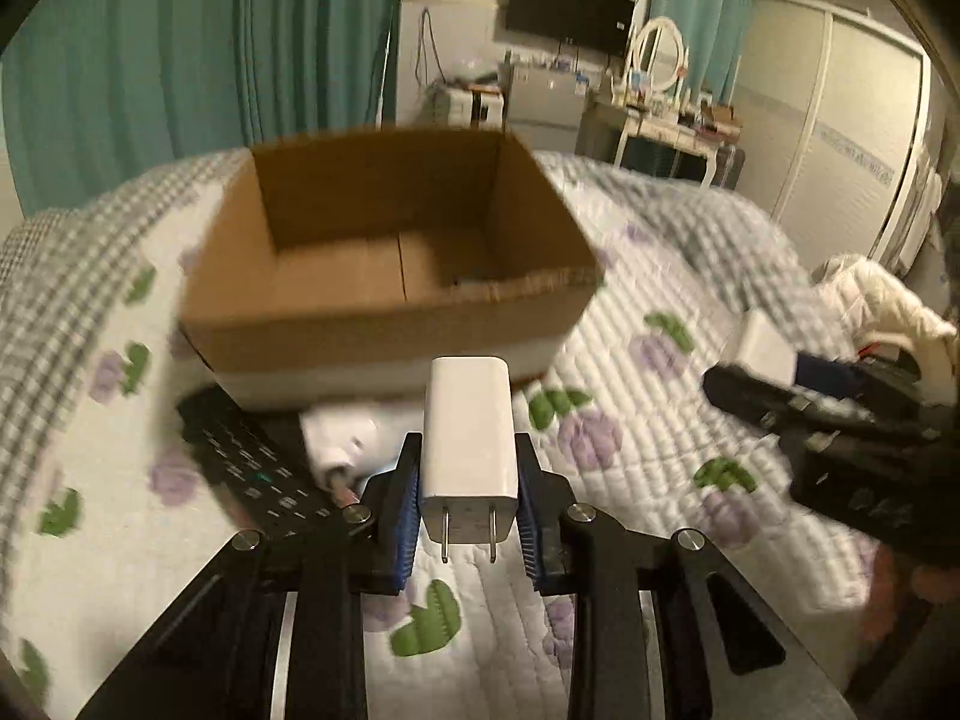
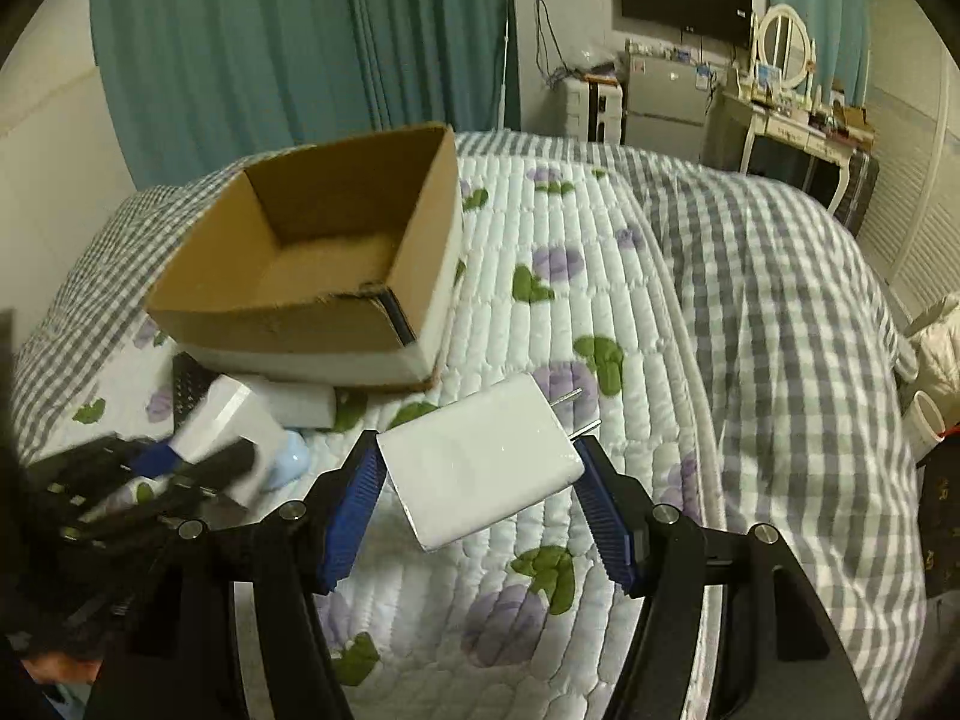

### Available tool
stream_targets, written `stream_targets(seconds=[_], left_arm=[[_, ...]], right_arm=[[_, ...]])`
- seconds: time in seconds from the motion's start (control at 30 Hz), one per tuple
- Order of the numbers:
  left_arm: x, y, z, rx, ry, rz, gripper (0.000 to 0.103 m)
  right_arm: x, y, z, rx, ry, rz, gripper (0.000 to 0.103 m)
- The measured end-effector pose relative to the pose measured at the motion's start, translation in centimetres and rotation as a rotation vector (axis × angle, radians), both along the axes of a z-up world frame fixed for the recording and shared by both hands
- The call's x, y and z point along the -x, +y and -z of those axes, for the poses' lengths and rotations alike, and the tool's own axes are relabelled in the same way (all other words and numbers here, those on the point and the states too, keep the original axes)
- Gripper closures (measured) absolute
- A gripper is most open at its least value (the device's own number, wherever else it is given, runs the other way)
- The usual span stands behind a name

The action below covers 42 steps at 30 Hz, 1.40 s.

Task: Organize rigid objects
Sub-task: 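Lower both white chargers into the box and open both tools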

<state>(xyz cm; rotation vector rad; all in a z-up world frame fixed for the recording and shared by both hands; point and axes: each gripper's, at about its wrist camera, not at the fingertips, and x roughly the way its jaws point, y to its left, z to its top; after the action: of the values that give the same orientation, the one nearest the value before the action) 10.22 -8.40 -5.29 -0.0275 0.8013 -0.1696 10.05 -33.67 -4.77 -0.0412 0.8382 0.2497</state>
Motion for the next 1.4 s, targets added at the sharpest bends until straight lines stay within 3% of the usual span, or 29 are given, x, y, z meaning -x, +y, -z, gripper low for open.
stream_targets(seconds=[0.23, 0.47, 0.7, 1.0, 1.13, 1.2, 1.4], left_arm=[[-1.3, 2.8, -7.1, -0.008, -0.135, -0.010, 0.075], [-6.5, 5.4, -7.7, -0.044, -0.146, -0.051, 0.075], [-12.2, 5.8, -4.3, -0.076, -0.096, -0.055, 0.075], [-15.1, 5.8, 0.1, -0.089, -0.006, -0.070, 0.075], [-15.1, 6.4, -0.4, -0.083, -0.021, -0.096, 0.067], [-14.5, 6.7, -1.7, -0.088, -0.071, -0.093, 0.042], [-13.8, 8.0, -4.5, -0.097, -0.139, -0.109, 0.041]], right_arm=[[0.6, 3.1, -5.4, 0.047, -0.115, -0.064, 0.040], [-2.6, 7.3, -9.2, 0.098, -0.210, -0.110, 0.040], [-6.3, 9.3, -7.7, 0.118, -0.195, -0.132, 0.040], [-9.0, 9.0, -4.8, 0.110, -0.155, -0.154, 0.040], [-9.3, 8.5, -4.7, 0.097, -0.151, -0.149, 0.040], [-9.5, 8.4, -4.7, 0.094, -0.151, -0.142, 0.040], [-10.9, 9.1, -4.9, 0.083, -0.145, -0.140, 0.040]])
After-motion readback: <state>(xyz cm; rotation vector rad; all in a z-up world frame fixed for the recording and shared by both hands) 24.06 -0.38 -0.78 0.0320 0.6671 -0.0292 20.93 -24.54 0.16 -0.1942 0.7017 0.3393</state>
